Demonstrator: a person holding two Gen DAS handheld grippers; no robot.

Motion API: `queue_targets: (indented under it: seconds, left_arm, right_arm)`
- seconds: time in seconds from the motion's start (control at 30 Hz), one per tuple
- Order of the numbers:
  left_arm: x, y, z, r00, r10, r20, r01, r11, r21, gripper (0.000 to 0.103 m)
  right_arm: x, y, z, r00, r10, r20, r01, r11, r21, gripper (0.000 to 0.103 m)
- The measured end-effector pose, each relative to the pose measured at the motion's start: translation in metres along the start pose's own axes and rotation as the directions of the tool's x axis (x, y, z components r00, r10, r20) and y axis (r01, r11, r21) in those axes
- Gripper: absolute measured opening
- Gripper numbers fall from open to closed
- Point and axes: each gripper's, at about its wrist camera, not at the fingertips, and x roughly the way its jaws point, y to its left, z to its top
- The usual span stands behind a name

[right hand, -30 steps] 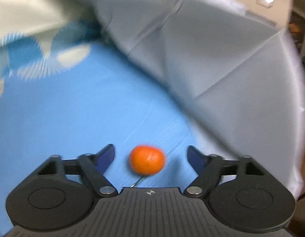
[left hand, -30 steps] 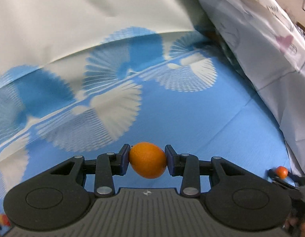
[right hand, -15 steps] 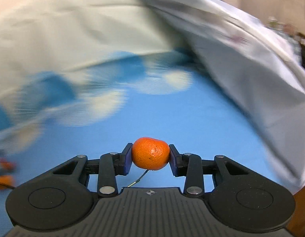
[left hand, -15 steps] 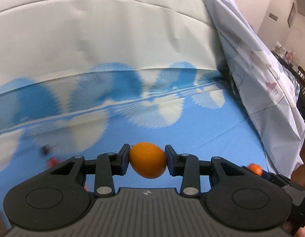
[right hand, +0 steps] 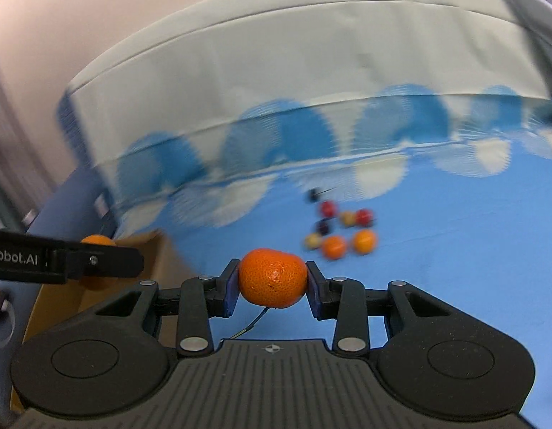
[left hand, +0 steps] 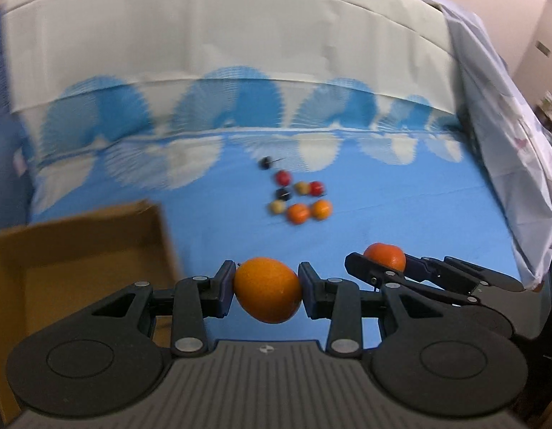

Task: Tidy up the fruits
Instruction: 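Carry the mandarins to the box and open both tools to drop them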

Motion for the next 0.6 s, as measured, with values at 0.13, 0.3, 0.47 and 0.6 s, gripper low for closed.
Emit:
queue_targets:
  seconds: [0.13,0.3,0.47,0.6]
  left_arm:
    - [-0.023,0.032,-0.038,0.998,0.051,0.021,-0.050,0.998,-0.049,0.042]
    - [-0.055,0.059,-0.085,0.988,0.120,0.098,-0.109,0.987,-0.118,0.042]
    - [-0.084,0.076,-0.133,0.969,0.196,0.152,-0.163,0.966,-0.203,0.042]
    - [-0.103,0.088,-0.157,0.960,0.246,0.135,-0.203,0.941,-0.273,0.042]
  right_arm:
    - [-0.001,0.045,-0.019,0.999,0.043,0.001,-0.043,0.997,-0.060,0.039]
    - [-0.008,0.087,-0.051,0.995,0.100,0.011,-0.098,0.984,-0.148,0.039]
    - [-0.024,0.116,-0.084,0.987,0.160,0.006,-0.156,0.970,-0.184,0.039]
    - [-0.037,0.134,-0.104,0.985,0.175,0.004,-0.170,0.961,-0.217,0.039]
